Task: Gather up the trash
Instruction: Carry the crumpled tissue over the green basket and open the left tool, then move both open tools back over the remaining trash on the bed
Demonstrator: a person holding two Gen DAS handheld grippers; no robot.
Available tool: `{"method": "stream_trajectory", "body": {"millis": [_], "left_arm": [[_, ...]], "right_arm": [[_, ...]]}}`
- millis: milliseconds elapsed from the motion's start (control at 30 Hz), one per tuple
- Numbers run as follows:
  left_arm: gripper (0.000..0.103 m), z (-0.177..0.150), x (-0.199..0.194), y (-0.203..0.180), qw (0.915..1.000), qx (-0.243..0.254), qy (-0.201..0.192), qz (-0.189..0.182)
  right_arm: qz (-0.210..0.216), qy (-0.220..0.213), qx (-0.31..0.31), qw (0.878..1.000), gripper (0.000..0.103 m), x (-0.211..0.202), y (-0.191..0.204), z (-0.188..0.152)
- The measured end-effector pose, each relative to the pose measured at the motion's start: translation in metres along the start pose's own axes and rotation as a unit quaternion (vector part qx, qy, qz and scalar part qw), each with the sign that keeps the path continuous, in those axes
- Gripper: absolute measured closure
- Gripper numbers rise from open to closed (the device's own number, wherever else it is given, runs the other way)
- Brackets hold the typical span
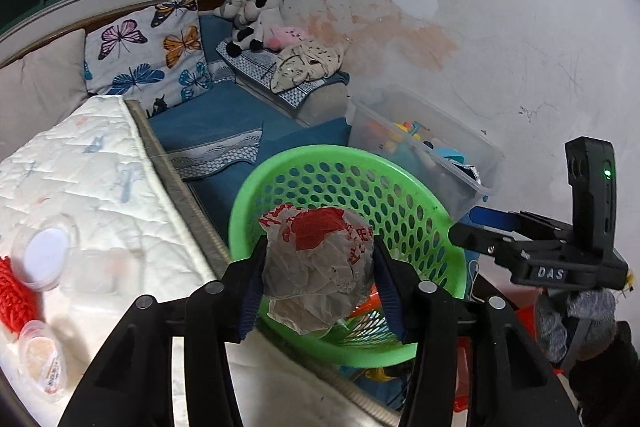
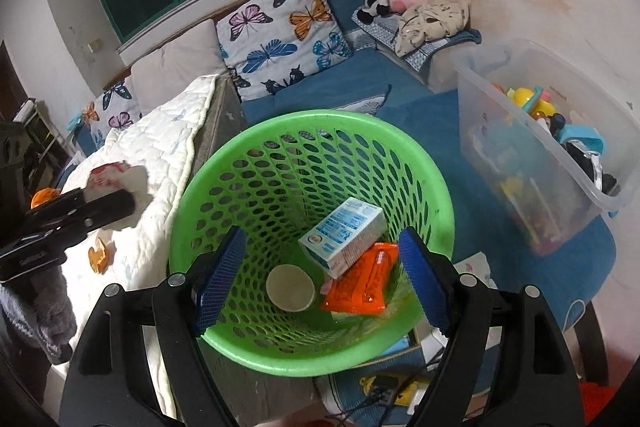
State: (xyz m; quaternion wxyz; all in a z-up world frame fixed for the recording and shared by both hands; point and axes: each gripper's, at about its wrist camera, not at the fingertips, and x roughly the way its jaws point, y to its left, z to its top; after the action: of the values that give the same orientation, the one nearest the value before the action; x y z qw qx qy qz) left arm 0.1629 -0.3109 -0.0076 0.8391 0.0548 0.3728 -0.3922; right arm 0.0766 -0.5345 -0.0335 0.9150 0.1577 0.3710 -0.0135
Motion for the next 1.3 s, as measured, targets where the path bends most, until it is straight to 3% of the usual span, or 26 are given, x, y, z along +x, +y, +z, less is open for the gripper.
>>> {"method": "stream_trajectory", "body": {"millis": [400,667,1000,1300], "left_arm": [[0.034,-0.003,0.01,-0.009,0.9998,0.002,0.001,-0.018],[0.032,-0.015,-0.01,0.001,0.9998,-0.001,-0.015,-0.013],[0.034,-0.039,-0.054,0.049,0.9971,-0.039,-0.039,0.052],[0.033,-0.066,-0.094,0.111,0.9864,-0.077,-0.048,0.138]], "right_arm": [[0.003,-0.001,0.004,1.0,0.024,-0.003,0.0,-0.006],[0.008,0.002,-0.004,1.0,0.024,-0.004,0.013,-0.008],[0.025,0.003,-0.029,0.999,0.024,-0.001,0.047,-0.005],[0.051,0.013,-0.061,0.997,0.024,0.01,0.084,-0.004]]}}
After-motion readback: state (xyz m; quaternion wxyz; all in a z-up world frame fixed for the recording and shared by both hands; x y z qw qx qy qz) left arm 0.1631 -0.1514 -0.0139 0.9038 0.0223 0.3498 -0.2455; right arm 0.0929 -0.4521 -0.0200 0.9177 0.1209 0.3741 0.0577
